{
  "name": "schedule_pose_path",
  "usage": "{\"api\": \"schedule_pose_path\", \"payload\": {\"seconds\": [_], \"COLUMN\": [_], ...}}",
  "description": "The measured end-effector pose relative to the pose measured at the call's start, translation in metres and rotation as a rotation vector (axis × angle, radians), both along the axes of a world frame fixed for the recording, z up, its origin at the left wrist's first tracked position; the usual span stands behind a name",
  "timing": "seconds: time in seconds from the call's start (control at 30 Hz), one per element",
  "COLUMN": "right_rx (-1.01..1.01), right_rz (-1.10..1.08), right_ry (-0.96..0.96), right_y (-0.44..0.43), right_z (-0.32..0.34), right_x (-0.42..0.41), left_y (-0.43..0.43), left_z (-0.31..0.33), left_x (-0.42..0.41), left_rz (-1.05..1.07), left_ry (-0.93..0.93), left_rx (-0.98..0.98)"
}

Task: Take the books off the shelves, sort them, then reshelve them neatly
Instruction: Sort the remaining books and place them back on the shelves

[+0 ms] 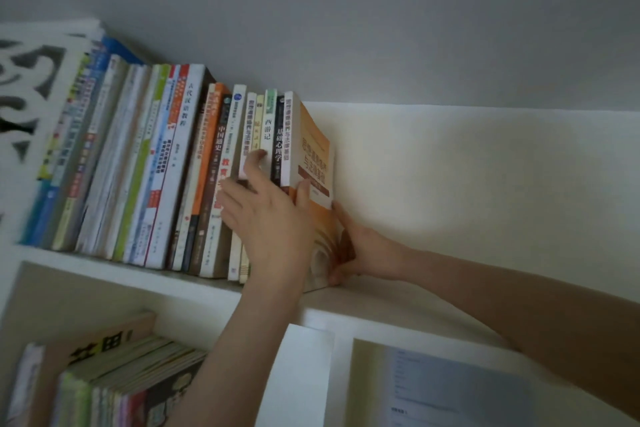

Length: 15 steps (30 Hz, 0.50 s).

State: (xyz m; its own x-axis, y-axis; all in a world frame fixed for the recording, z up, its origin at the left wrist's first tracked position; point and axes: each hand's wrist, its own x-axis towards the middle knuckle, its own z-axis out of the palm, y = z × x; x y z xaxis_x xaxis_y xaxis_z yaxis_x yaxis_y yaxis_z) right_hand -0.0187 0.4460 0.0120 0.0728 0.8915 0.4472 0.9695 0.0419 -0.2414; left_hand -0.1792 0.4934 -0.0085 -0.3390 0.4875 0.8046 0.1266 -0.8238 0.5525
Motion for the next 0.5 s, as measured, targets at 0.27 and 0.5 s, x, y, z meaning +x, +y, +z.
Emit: {"api": "schedule_pose_path", "payload": {"seconds": [0.27,0.5], "right_rx": [-0.046,-0.071], "right_rz": [-0.005,-0.024], "right_ry": [0.02,-0.038], "right_y": [0.008,0.019], "right_z": [-0.001,0.0], "right_x": [0.016,0.012], "left_y": [0.018,0.016], "left_z": [-0.033,-0.03], "left_x": [-0.015,-0.012], "left_rz": [0.029,0.069], "left_ry": [0.495,0.506], "left_rx": [0.093,0.024]}}
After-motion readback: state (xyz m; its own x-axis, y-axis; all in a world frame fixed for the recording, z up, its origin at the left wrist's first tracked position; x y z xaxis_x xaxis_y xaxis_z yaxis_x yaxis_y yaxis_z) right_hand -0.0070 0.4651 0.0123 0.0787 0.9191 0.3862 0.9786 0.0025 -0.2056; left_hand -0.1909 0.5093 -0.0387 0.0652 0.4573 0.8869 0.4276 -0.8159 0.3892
